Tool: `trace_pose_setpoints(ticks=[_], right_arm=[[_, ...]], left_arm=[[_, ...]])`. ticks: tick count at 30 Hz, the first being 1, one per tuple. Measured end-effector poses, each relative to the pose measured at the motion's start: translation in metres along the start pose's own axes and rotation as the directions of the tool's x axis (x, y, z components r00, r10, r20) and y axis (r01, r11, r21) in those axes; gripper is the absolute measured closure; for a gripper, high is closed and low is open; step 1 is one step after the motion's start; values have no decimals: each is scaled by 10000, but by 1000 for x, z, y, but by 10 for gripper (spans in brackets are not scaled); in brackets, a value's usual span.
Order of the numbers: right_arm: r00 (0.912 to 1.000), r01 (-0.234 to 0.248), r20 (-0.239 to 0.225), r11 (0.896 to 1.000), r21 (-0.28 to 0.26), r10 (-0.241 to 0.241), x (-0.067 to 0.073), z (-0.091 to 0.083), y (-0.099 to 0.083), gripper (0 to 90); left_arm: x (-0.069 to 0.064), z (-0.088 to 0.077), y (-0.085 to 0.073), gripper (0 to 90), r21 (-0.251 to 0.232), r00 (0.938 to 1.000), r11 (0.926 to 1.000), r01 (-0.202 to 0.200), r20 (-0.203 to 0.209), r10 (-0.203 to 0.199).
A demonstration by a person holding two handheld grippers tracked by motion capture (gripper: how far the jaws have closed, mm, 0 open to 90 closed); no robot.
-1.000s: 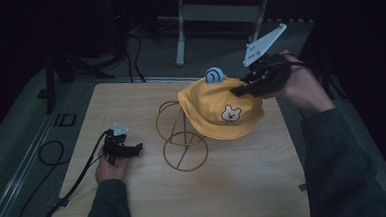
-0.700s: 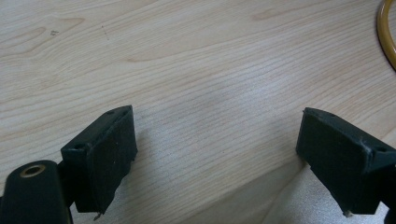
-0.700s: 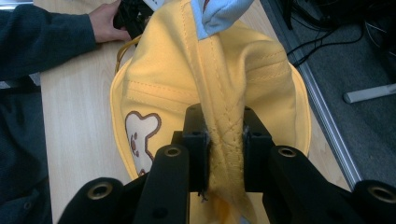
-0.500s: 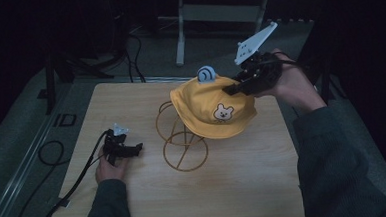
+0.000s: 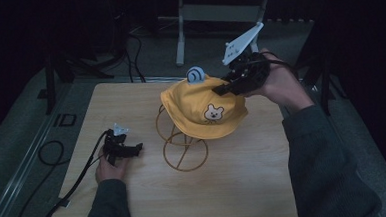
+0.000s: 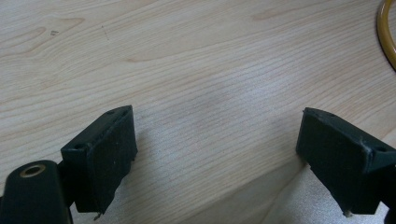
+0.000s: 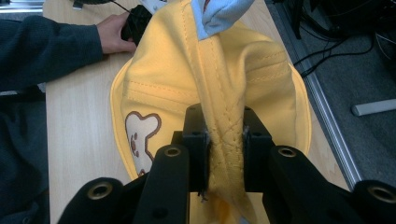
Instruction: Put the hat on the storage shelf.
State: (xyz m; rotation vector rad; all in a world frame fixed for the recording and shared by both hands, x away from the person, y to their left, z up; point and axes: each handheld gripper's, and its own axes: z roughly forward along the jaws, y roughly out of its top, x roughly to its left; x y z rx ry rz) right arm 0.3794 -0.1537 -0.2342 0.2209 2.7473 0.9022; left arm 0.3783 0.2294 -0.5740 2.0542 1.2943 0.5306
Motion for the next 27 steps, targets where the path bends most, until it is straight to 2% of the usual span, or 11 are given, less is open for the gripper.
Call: trace_pose_setpoints(ticks=[18,27], right_arm=[[9998,44,-183,10000,75,-42,-3,20,19,767],[9990,180,-421,9994,305,-167,-4,34,26,764]], left_arm=[[0,0,0,120,-19,10000,10000,2,-6,-2],[0,0,0,120,-21,10000,10000,-10,-10,10]])
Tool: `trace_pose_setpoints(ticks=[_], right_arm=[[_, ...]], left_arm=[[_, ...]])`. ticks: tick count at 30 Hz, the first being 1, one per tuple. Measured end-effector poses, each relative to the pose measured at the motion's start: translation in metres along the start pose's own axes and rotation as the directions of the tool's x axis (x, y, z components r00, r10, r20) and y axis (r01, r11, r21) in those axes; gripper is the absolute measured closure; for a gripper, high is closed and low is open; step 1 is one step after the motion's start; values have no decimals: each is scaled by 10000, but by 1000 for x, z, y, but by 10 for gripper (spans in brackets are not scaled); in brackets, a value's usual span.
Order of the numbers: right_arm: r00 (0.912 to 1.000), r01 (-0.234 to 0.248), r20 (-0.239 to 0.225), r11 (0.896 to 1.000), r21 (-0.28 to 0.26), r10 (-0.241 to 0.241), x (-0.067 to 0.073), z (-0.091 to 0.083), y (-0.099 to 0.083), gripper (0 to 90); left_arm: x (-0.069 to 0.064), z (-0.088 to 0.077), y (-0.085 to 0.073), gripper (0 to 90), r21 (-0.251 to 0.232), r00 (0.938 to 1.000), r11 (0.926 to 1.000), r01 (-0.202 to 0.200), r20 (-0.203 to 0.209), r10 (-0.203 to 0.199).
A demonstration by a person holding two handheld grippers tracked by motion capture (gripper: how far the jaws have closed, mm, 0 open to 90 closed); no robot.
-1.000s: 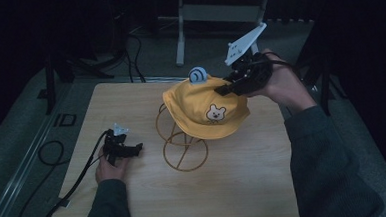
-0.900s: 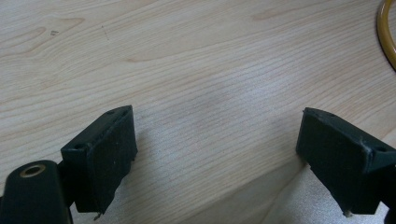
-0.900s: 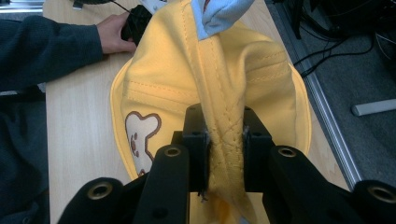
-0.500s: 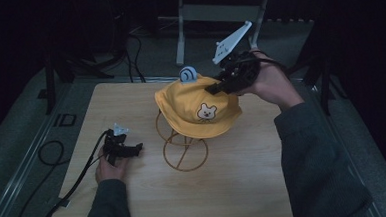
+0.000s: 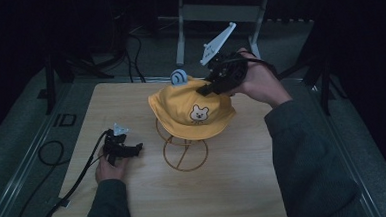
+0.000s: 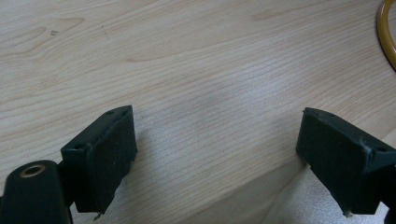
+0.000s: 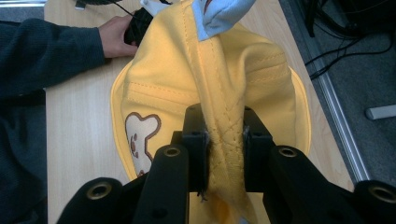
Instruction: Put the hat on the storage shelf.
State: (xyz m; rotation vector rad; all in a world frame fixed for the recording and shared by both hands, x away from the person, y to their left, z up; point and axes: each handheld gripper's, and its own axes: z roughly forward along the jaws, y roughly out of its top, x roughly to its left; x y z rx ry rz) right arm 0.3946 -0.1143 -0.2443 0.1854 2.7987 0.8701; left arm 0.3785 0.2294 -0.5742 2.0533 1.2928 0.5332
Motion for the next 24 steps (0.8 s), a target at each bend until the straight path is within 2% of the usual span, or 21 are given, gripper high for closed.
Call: trace_pose_setpoints(ticks=[9,17,24], right_arm=[[9998,93,-181,9987,505,-84,0,21,12,759],[9983,114,-582,9957,918,-61,-2,51,20,754],[9968,237,-789,9943,1036,-155,3,68,25,751]], left_arm=[[0,0,0,120,21,10000,10000,-33,22,33],[1,0,0,120,7,10000,10000,-79,13,79],[1,0,0,120,6,10000,10000,-61,26,61]])
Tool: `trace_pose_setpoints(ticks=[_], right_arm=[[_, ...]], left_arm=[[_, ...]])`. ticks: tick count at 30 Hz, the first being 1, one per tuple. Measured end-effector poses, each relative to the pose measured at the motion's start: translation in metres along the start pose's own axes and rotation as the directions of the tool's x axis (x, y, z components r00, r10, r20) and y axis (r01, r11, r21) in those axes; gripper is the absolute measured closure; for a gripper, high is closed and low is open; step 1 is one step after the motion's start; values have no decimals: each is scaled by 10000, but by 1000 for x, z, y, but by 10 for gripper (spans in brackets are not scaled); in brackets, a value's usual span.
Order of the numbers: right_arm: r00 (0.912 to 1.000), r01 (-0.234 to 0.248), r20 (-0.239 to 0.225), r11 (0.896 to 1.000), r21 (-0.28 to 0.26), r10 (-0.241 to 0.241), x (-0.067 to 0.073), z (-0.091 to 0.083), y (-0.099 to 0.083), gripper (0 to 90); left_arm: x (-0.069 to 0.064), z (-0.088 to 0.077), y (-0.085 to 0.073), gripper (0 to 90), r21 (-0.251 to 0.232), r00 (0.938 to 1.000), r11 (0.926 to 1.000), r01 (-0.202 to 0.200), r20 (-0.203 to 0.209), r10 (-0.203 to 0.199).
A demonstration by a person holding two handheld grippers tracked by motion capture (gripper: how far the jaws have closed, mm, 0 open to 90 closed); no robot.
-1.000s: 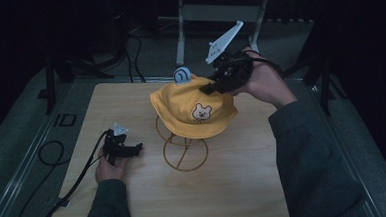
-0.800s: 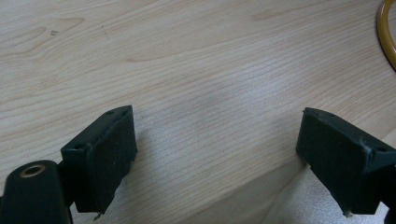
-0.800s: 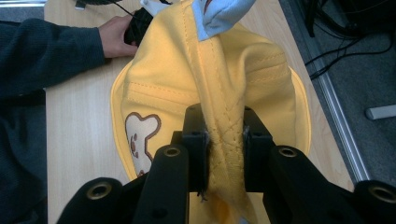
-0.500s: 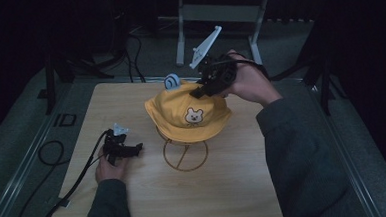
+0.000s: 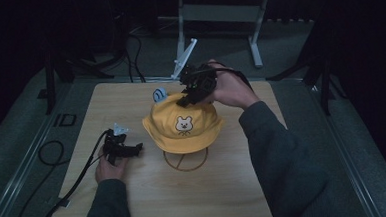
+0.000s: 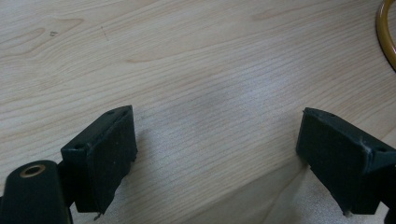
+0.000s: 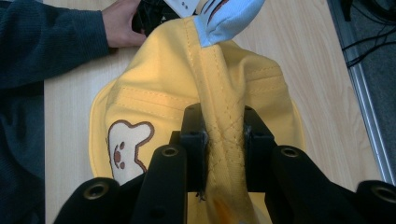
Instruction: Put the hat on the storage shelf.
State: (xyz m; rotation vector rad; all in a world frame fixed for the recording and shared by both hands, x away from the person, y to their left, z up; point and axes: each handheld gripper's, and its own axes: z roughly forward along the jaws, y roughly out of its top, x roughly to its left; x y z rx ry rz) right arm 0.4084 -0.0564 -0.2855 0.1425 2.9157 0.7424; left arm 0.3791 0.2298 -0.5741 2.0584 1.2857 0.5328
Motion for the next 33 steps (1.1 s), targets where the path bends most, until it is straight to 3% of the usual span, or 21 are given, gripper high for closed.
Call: trace_pose_setpoints(ticks=[6,12,17,19,27,33], right_arm=[[9999,-137,19,9999,-20,137,1,3,0,714],[9969,-747,-260,9972,-23,746,-4,7,-6,447],[9940,-969,499,9952,-129,974,-4,7,-10,198],[9923,-970,755,9951,-207,983,-3,6,-11,146],[9848,-1081,1334,9936,-313,1114,1,-10,-20,110],[9855,-956,1379,9949,-305,990,7,-22,-35,112]], left_arm=[[0,0,0,120,2,10000,10000,-1,-2,1],[0,0,0,120,0,10000,10000,2,3,-2],[0,0,0,120,5,10000,10000,18,12,-18],[0,0,0,120,5,10000,10000,-1,7,1],[0,0,0,120,-1,10000,10000,3,-5,-3],[0,0,0,120,15,10000,10000,1,9,-1]])
